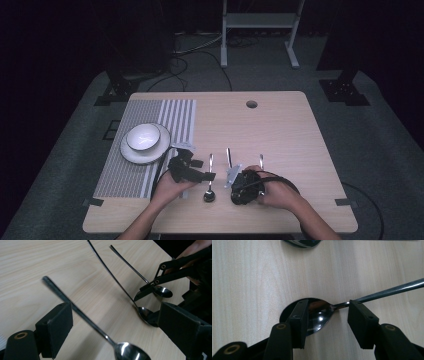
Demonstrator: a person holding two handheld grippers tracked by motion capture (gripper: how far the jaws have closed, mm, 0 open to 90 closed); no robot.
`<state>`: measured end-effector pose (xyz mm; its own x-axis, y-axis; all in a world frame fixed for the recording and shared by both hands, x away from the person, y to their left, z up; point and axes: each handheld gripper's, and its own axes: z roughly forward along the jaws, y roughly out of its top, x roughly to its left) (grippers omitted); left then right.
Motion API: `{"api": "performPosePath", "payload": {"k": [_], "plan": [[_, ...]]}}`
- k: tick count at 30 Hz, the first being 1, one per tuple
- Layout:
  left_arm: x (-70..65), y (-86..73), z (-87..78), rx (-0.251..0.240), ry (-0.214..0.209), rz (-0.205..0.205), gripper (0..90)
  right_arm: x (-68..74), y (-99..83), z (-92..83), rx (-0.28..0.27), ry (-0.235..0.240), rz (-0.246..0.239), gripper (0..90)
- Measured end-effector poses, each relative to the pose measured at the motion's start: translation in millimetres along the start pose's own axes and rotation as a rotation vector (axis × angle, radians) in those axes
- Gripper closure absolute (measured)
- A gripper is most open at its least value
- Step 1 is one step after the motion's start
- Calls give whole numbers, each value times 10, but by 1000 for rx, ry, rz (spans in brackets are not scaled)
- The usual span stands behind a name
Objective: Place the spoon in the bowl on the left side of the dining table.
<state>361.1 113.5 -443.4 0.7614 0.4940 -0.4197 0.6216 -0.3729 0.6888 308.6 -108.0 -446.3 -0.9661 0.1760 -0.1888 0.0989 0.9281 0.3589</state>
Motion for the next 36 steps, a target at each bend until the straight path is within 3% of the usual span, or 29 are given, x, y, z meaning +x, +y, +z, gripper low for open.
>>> {"api": "performPosePath", "payload": {"k": [13, 31, 36], "plan": [[34, 269, 334, 42, -11, -24, 136, 4, -29, -1, -22, -5, 9, 502], [110, 429, 562, 83, 17, -59, 215, 0, -33, 1, -26, 2, 10, 503], [128, 511, 608, 83, 27, -73, 282, -6, -37, 2, -31, 7, 11, 503]]}}
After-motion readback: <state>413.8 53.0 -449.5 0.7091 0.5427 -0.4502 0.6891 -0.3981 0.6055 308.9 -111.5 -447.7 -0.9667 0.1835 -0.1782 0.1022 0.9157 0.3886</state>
